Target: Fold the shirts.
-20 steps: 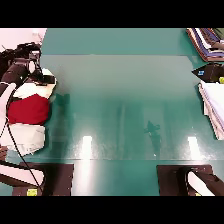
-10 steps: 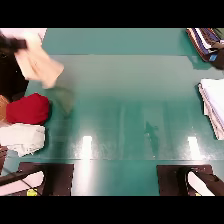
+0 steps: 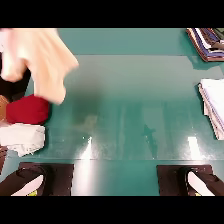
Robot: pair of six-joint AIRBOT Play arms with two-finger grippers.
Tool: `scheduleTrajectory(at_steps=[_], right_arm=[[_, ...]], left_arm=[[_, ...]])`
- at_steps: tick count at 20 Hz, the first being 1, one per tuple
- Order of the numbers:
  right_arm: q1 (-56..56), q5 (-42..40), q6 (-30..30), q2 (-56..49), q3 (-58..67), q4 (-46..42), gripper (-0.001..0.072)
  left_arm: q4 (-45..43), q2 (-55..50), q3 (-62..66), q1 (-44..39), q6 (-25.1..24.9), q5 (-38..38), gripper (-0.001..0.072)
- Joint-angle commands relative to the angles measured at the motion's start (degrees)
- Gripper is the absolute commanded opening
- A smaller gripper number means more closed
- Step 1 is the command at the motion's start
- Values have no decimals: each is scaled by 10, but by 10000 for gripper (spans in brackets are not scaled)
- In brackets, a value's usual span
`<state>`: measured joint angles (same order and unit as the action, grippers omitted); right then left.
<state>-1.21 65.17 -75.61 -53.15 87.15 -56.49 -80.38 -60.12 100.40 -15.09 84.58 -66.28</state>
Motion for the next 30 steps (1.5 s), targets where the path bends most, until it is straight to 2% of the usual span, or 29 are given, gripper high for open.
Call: scheduleTrajectory(at_steps=[1, 3, 4, 5, 8, 10, 11, 14, 16, 20, 25, 26, 27, 28, 30], right_arm=[[0, 25, 0, 1, 5, 0, 19], [0, 40, 0, 1, 5, 0, 19], [0, 44, 0, 1, 5, 0, 18], [0, 47, 0, 1, 5, 0, 19], [0, 56, 0, 1, 5, 0, 18], [0, 57, 0, 1, 5, 0, 18], [0, 58, 0, 1, 5, 0, 18], [0, 59, 0, 1, 5, 0, 18], [0, 60, 0, 1, 5, 0, 18], [0, 70, 0, 1, 4, 0, 19], [0, 70, 0, 1, -11, -1, 18], [0, 71, 0, 1, -29, -1, 18], [0, 71, 0, 1, -52, -1, 18], [0, 72, 0, 1, -82, -1, 19], [0, 74, 0, 1, -150, -3, 19]], left_arm=[[12, -48, -73, -142, 27, -41, 25], [19, -90, -134, -219, 31, -29, 30], [21, -110, -158, -248, 31, -9, 243], [20, -128, -176, -271, 31, 14, 505], [-28, -146, -179, -266, 37, 40, 488], [-81, -147, -179, -219, 67, 49, 488], [-80, -149, -182, -187, 72, 52, 488], [-7, -179, -203, -98, 80, 83, 488], [46, -223, -205, -67, 77, 100, 489], [167, -327, -205, -59, 13, 141, 488], [193, -375, -204, -59, 4, 180, 486], [193, -375, -204, -59, 5, 191, 452], [191, -375, -204, -57, 4, 195, 210], [188, -375, -203, -54, 5, 196, 35], [174, -374, -189, -40, 5, 165, 25]])
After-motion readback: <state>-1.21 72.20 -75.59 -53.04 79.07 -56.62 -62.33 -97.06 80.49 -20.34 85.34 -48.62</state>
